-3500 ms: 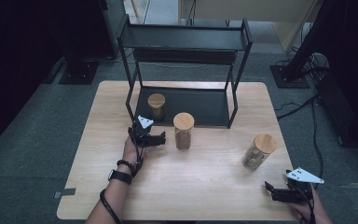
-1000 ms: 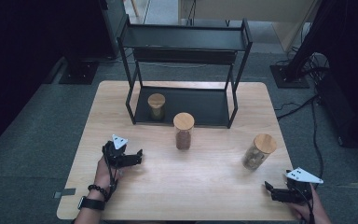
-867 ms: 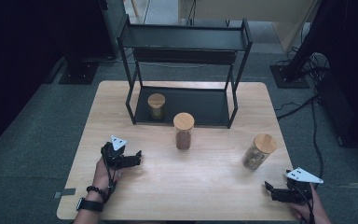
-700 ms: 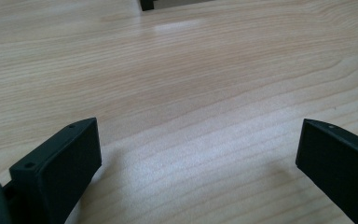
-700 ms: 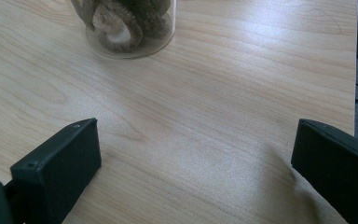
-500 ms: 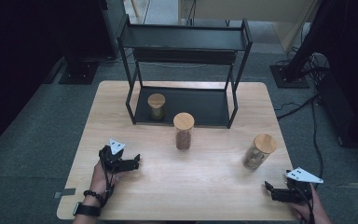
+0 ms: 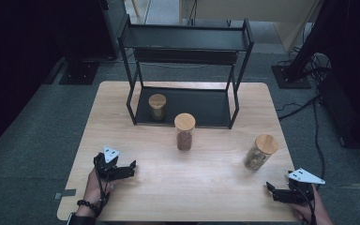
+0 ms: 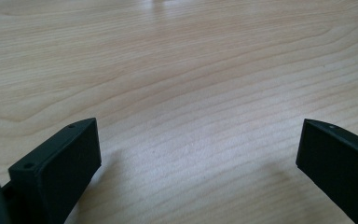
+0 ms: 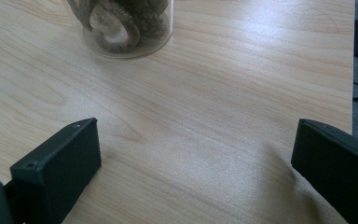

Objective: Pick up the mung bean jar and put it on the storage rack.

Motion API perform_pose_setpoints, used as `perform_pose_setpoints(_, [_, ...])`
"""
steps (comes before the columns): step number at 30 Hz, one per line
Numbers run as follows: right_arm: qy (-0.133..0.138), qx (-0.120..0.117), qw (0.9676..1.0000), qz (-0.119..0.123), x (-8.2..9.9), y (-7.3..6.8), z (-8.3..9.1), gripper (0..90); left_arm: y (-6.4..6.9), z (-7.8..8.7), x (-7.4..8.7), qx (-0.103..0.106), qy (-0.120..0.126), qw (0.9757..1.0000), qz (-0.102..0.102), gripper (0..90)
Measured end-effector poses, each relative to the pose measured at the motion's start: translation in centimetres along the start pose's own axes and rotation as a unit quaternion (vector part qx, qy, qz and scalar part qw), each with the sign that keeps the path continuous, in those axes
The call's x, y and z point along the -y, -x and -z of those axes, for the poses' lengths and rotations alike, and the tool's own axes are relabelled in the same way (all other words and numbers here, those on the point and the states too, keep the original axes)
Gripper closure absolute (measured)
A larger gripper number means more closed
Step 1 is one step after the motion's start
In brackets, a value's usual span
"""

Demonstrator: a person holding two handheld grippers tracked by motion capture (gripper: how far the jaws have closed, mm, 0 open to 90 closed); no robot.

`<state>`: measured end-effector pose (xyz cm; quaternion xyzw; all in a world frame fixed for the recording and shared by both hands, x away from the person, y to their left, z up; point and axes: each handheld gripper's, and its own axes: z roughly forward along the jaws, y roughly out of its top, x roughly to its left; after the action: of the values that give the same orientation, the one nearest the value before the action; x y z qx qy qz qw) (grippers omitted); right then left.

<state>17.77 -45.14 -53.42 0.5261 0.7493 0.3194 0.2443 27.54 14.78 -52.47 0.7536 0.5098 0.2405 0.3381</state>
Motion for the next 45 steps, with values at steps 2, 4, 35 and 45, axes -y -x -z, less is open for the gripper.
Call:
perform_pose_setpoints(2, [0.0, 0.001, 1.0, 0.0, 0.0, 0.0, 0.0, 0.9, 0.0, 0.2, 0.2, -0.001, 0.001, 1.0, 0.0, 0.0])
perform_pose_setpoints(4, [0.0, 0.001, 1.0, 0.0, 0.0, 0.0, 0.0, 0.9, -0.1, 0.4, 0.4, -0.002, 0.001, 1.0, 0.001, 0.0])
perform_pose_setpoints(35, [0.001, 0.01, 0.9999, -0.007, 0.0, 0.0, 0.0, 0.9, -2.3, 3.2, 2.8, -0.026, 0.003, 0.9994, 0.021, 0.0])
perform_pose_setpoints(45, [0.001, 0.014, 0.9999, -0.008, 0.0, -0.1, 0.0, 0.9, -3.9, 4.2, 3.7, -0.046, 0.0, 0.9987, 0.022, 0.0])
